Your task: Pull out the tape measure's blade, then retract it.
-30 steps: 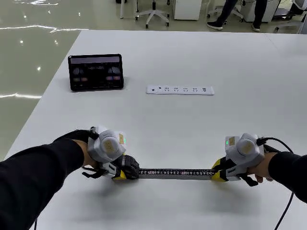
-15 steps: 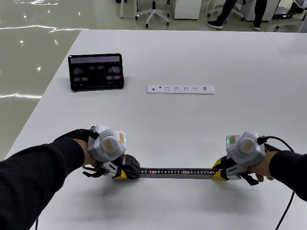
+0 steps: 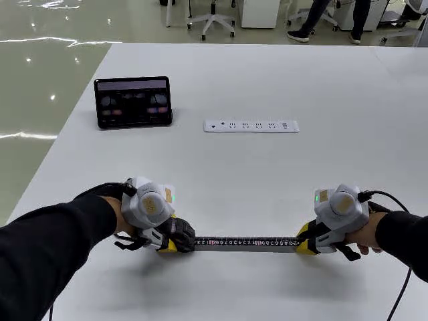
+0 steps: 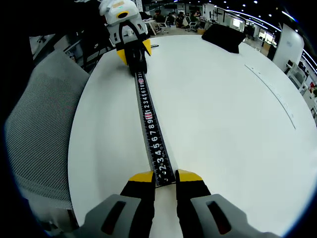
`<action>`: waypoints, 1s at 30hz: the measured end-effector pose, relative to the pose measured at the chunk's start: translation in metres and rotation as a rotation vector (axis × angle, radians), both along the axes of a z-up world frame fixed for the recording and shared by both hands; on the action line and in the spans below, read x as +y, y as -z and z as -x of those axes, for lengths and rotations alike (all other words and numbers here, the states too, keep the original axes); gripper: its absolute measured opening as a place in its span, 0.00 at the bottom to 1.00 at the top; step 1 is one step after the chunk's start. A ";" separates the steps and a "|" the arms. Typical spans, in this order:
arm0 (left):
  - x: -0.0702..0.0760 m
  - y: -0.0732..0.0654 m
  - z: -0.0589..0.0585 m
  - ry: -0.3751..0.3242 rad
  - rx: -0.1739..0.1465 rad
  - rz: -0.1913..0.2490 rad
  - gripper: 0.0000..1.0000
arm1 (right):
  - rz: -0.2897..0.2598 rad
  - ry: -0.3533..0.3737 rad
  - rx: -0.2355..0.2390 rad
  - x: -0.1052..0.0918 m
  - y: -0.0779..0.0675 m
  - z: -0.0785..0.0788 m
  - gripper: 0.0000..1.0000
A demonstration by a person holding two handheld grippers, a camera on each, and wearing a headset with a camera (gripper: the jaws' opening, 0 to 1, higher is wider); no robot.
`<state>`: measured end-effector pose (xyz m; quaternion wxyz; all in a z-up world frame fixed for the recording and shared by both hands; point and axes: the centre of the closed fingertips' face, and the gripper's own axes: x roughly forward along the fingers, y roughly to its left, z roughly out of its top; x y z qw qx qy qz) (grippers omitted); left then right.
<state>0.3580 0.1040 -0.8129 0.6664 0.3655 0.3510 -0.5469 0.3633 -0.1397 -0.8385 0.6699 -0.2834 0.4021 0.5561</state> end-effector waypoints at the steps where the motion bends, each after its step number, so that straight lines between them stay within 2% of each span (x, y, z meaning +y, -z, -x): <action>1: -0.001 0.000 0.000 0.004 -0.001 0.003 0.34 | 0.001 -0.003 -0.001 0.000 0.000 0.001 0.11; 4: -0.001 -0.001 0.000 0.017 -0.013 0.009 0.34 | 0.002 0.001 0.003 0.000 0.000 0.001 0.11; 7: 0.001 -0.002 -0.001 0.001 -0.023 0.034 0.35 | 0.000 -0.015 -0.020 0.000 0.000 0.001 0.12; 8: 0.003 -0.001 -0.001 -0.020 -0.019 0.029 0.35 | 0.001 -0.017 -0.025 0.001 0.000 0.001 0.12; 9: 0.009 0.002 0.000 -0.039 -0.021 0.000 0.35 | 0.006 -0.020 -0.030 0.001 0.000 0.001 0.12; 11: 0.012 0.006 0.001 -0.035 -0.026 -0.013 0.35 | 0.010 -0.014 -0.029 0.001 0.000 0.001 0.13; 13: 0.013 0.005 0.002 -0.070 -0.014 -0.013 0.35 | 0.019 -0.011 -0.028 0.002 0.000 0.001 0.13; 16: 0.017 0.003 0.000 -0.100 -0.015 -0.003 0.37 | 0.045 -0.014 -0.037 0.002 -0.001 0.001 0.14; 17: 0.019 0.001 -0.001 -0.126 -0.014 0.012 0.40 | 0.046 -0.007 -0.065 0.002 -0.005 -0.003 0.15; 18: 0.020 -0.001 -0.004 -0.149 -0.023 0.031 0.47 | 0.046 0.011 -0.107 0.001 -0.008 -0.011 0.18; 21: 0.031 -0.004 -0.007 -0.271 0.016 0.065 0.71 | 0.001 0.063 -0.119 0.004 -0.021 -0.017 0.26; 22: 0.035 -0.007 -0.009 -0.315 0.030 0.091 0.76 | -0.013 0.074 -0.128 0.004 -0.026 -0.020 0.28; 24: 0.041 -0.012 -0.012 -0.376 0.035 0.134 0.82 | -0.032 0.085 -0.145 0.004 -0.034 -0.021 0.32; 27: 0.053 -0.021 -0.014 -0.499 0.064 0.213 0.90 | -0.061 0.113 -0.163 0.001 -0.043 -0.021 0.37; 28: 0.057 -0.023 -0.016 -0.521 0.061 0.228 0.93 | -0.064 0.118 -0.169 0.001 -0.045 -0.019 0.38; 29: 0.072 -0.025 -0.026 -0.592 0.003 0.222 0.99 | -0.070 0.132 -0.173 -0.002 -0.047 -0.019 0.39; 30: 0.082 -0.026 -0.029 -0.622 -0.022 0.198 1.00 | -0.076 0.143 -0.171 -0.004 -0.048 -0.018 0.40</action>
